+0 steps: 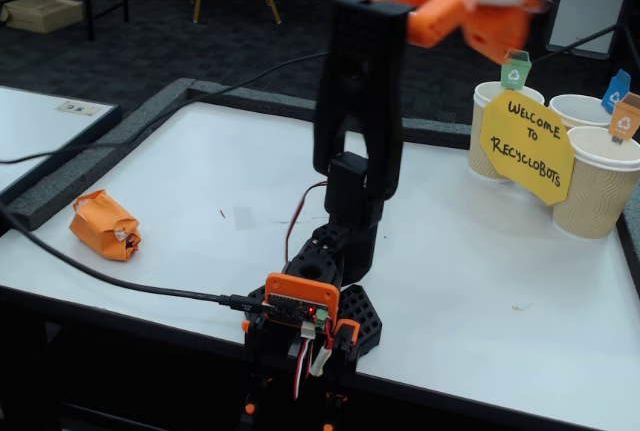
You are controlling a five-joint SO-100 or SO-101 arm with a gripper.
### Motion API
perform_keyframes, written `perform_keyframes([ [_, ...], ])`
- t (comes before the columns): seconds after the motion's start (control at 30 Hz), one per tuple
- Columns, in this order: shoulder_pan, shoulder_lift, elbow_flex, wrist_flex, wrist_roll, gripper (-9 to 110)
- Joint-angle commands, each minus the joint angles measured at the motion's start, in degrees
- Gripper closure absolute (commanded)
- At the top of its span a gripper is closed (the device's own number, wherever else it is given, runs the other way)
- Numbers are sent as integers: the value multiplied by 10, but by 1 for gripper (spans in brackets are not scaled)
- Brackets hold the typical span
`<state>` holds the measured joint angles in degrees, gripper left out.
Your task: Sort rubbish by color.
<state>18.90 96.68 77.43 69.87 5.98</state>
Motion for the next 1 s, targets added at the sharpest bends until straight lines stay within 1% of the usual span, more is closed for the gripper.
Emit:
perform_keyframes([
  [0.0,-93,251,51,55,-7,101],
  [0.1,-150,330,112,92,-8,101],
  [0.27,-253,398,172,180,-8,101],
  [0.47,-419,423,220,273,-4,101],
  [0.67,-545,434,259,302,-6,101],
  [0.77,-569,454,265,301,-8,101],
  [0.97,-569,518,271,296,-9,101],
])
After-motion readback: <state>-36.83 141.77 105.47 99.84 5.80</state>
